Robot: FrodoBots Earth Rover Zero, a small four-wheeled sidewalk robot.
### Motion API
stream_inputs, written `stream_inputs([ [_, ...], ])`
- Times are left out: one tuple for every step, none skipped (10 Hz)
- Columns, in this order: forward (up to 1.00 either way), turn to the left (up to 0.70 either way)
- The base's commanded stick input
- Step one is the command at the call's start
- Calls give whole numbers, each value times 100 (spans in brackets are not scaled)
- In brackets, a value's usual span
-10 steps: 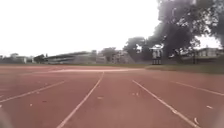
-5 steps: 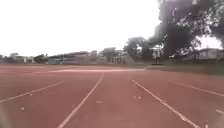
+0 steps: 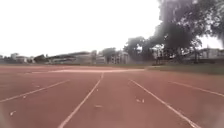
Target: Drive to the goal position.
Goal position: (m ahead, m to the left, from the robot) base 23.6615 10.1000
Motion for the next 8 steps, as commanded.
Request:
stream_inputs([
  [45,0],
  [45,0],
  [45,0],
  [45,0],
  [45,0],
  [45,0],
  [45,0],
  [45,0],
])
